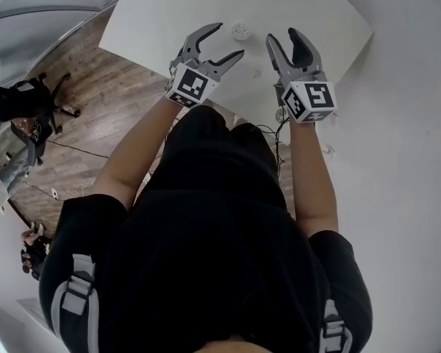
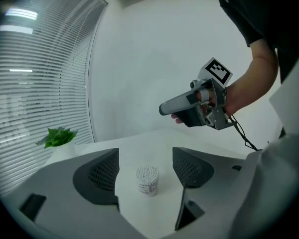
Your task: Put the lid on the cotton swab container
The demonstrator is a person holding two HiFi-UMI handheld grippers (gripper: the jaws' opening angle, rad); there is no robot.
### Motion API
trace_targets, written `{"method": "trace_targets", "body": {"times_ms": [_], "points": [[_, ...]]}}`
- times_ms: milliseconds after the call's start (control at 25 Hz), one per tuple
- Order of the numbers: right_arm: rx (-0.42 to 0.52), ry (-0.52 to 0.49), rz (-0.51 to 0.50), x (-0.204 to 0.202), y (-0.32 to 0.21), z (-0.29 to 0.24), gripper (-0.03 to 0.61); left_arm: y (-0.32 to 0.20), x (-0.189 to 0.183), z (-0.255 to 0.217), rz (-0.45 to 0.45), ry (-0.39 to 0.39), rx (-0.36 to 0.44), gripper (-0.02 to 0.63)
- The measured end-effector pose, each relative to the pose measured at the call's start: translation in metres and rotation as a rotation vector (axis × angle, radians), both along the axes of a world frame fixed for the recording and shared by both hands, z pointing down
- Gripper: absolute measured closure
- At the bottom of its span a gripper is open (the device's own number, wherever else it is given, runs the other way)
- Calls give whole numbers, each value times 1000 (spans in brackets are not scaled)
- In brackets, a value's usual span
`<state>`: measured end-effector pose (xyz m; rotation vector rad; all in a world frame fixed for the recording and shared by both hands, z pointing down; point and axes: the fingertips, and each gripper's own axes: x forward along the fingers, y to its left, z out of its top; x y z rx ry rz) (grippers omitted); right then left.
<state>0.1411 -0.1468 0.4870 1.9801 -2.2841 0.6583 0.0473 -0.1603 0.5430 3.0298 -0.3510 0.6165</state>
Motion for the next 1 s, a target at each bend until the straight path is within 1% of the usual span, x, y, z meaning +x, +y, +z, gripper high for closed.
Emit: {"method": "trace_targets", "body": {"times_ms": [160, 320, 560, 640, 1000], "points": [[-30, -14, 5, 0, -8, 20, 368, -3, 6, 25, 18, -28, -28, 275], [-55, -27, 18, 1, -14, 40, 373, -8, 10, 46, 28, -50, -31, 275], [-90, -72, 39, 2, -16, 67, 393, -7, 14, 75, 36, -86, -63, 275], [-94, -87, 45, 3, -18, 72, 409, -6, 15, 82, 42, -96, -68, 275], [-132, -143, 61, 1, -22, 94, 420, -8, 22, 101, 60, -116, -96, 276]]}}
